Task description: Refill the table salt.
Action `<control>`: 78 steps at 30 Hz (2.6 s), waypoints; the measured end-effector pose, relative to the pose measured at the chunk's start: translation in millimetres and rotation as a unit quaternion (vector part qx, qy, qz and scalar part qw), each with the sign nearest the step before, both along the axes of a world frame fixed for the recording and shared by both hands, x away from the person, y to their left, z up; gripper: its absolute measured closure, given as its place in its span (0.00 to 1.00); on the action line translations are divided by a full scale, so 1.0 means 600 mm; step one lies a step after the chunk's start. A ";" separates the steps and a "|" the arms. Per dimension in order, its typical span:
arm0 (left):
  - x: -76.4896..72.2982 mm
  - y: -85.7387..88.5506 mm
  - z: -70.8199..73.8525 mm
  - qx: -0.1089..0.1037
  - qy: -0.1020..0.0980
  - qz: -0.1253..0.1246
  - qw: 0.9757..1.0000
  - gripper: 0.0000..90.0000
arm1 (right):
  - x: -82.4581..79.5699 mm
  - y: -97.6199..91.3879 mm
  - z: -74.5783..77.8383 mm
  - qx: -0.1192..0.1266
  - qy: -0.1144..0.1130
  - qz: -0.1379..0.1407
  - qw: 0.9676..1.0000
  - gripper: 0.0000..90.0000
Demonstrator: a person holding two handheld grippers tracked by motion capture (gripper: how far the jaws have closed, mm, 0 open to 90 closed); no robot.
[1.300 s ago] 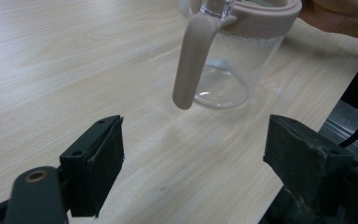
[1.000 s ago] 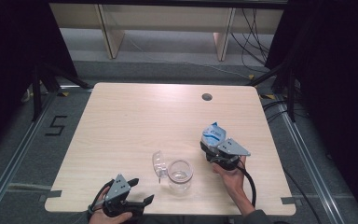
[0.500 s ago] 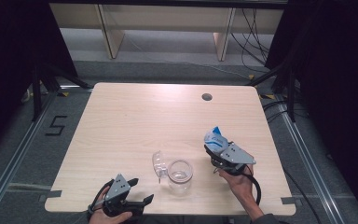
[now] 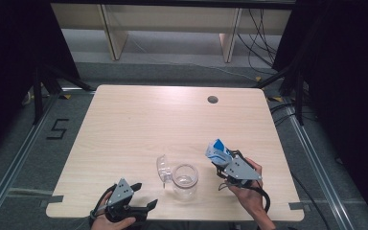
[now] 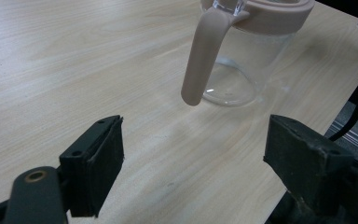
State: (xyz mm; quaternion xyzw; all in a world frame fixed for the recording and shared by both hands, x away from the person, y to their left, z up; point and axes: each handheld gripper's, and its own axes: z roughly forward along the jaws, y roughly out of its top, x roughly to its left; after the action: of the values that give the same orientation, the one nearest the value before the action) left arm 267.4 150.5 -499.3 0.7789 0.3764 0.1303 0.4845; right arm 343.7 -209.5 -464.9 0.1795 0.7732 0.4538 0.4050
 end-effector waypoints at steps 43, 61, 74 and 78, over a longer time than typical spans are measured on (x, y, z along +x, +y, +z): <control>0.000 0.000 0.000 0.000 0.000 0.000 1.000 0.20 | -0.021 0.025 -0.015 -0.154 -0.062 0.016 0.986 0.60; 0.000 0.000 0.000 0.001 0.001 0.000 1.000 0.20 | -0.025 0.033 -0.022 -0.206 -0.091 0.009 0.974 0.60; 0.000 0.001 0.001 0.012 -0.003 -0.005 1.000 0.20 | -0.023 0.038 -0.023 -0.234 -0.120 0.016 0.965 0.60; 0.000 0.000 0.000 0.002 0.002 0.000 1.000 0.20 | -0.022 0.039 -0.021 -0.254 -0.131 0.018 0.958 0.60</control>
State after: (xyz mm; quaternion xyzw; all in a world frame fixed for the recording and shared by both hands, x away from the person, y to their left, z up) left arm 267.4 150.5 -499.4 0.7801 0.3766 0.1295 0.4825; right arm 330.3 -186.3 -477.7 -0.0042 0.8063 0.2690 0.5268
